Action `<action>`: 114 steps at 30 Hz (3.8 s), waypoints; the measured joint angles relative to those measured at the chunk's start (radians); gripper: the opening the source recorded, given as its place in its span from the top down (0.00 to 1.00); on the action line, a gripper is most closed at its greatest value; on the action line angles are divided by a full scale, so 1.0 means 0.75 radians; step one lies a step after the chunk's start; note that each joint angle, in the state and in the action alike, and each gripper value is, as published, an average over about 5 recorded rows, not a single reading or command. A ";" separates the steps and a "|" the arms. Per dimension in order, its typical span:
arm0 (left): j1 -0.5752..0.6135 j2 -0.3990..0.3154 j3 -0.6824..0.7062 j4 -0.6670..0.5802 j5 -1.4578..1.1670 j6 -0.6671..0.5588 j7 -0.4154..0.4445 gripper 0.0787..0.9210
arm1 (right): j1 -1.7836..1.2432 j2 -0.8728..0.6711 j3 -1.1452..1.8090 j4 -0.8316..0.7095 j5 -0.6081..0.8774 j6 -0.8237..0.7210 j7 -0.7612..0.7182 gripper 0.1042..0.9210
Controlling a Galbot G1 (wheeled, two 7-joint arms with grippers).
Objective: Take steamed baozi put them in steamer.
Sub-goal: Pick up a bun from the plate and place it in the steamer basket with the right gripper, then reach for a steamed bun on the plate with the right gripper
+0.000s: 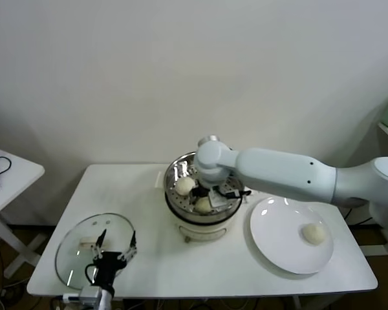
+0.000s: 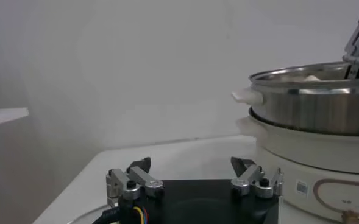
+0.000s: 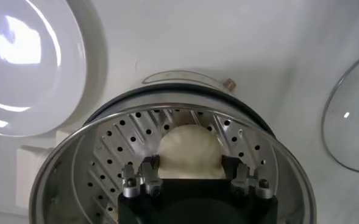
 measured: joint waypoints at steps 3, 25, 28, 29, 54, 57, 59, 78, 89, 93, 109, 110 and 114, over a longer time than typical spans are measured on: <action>0.000 0.001 0.001 0.002 0.000 0.000 0.000 0.12 | -0.004 0.007 0.003 -0.006 0.000 0.000 0.001 0.30; 0.002 0.011 0.005 0.008 0.005 0.006 0.001 0.12 | -0.018 0.007 0.007 -0.024 0.016 0.005 0.010 0.17; 0.002 0.011 0.003 0.008 0.005 0.006 0.001 0.12 | -0.018 0.004 0.012 -0.023 0.019 0.006 0.008 0.13; 0.002 0.011 0.003 0.008 0.005 0.005 0.001 0.12 | -0.018 0.002 0.014 -0.022 0.021 0.006 0.007 0.13; -0.003 0.036 -0.002 -0.023 -0.016 0.004 -0.004 0.12 | 0.288 -0.244 -0.069 -0.094 0.571 -0.299 0.000 0.12; -0.007 0.041 -0.002 -0.032 -0.022 0.004 -0.003 0.12 | 0.338 -0.327 -0.139 -0.135 0.738 -0.411 0.021 0.12; -0.010 0.043 0.000 -0.036 -0.023 0.006 -0.003 0.12 | 0.358 -0.386 -0.178 -0.159 0.828 -0.477 0.033 0.12; -0.008 0.031 0.001 -0.050 -0.015 0.018 -0.001 0.12 | 0.034 -0.827 -0.107 -0.321 0.876 -0.733 0.072 0.12; -0.011 0.018 0.002 -0.046 -0.005 0.018 -0.001 0.12 | -0.290 -0.858 0.106 -0.421 0.757 -0.760 0.076 0.12; -0.012 0.018 -0.004 -0.040 -0.006 0.018 -0.001 0.12 | -0.364 -0.846 0.153 -0.452 0.737 -0.764 0.078 0.12; -0.023 0.021 -0.007 -0.020 -0.009 0.021 -0.001 0.12 | -0.495 -0.765 0.252 -0.553 0.700 -0.771 0.080 0.12; -0.024 0.021 -0.007 -0.020 -0.009 0.021 -0.001 0.12 | -0.498 -0.760 0.256 -0.557 0.698 -0.772 0.080 0.12; -0.024 0.021 -0.007 -0.020 -0.008 0.022 -0.002 0.12 | -0.507 -0.746 0.269 -0.573 0.696 -0.772 0.081 0.17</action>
